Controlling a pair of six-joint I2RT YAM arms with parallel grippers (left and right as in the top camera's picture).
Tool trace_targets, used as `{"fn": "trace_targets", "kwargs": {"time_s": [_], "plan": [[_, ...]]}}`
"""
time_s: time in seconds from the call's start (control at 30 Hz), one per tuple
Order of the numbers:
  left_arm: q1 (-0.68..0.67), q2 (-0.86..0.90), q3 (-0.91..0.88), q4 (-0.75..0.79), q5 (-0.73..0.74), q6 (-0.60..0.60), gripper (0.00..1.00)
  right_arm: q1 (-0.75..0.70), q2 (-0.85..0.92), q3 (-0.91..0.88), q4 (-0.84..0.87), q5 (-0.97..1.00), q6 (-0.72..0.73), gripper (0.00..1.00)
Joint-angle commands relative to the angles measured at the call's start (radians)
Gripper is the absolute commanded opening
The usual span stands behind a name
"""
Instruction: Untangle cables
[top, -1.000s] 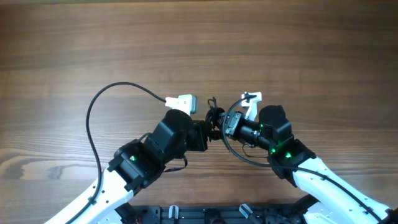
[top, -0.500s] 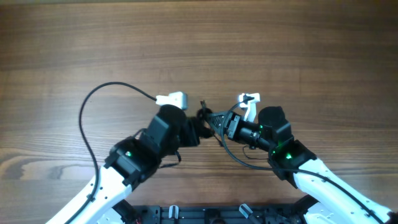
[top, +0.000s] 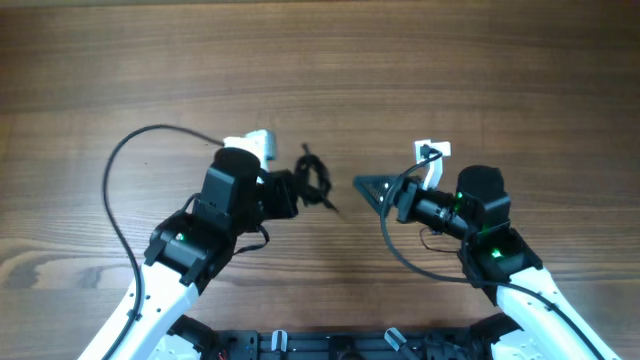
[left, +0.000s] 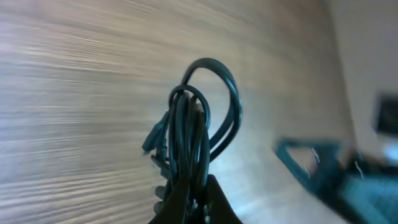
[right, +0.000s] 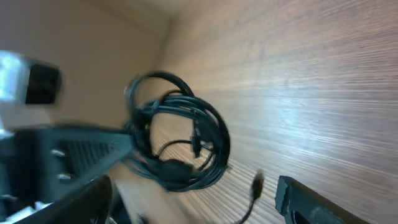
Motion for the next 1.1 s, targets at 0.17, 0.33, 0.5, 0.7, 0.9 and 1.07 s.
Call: {"fn": "trace_targets", "kwargs": {"time_s": [0.17,0.33,0.5,0.7,0.9,1.07], "plan": [[0.003,-0.017,0.015,-0.06,0.378,0.407,0.04,-0.011,0.059,0.005,-0.007,-0.275,-0.416,0.84],[0.003,-0.017,0.015,-0.055,0.423,0.432,0.04,-0.011,0.124,0.005,0.015,-0.286,-0.411,0.68],[0.003,-0.017,0.015,-0.053,0.432,0.432,0.04,-0.011,0.168,0.005,0.04,-0.373,-0.411,0.49],[0.003,-0.017,0.015,-0.043,0.446,0.428,0.04,-0.011,0.175,0.005,0.05,-0.382,-0.404,0.19],[0.003,-0.016,0.015,-0.043,0.406,0.372,0.26,-0.011,0.175,0.005,0.066,-0.315,-0.263,0.04],[0.003,-0.016,0.015,-0.043,0.241,0.153,0.59,-0.011,0.175,0.005,0.076,-0.179,-0.004,0.04]]}}
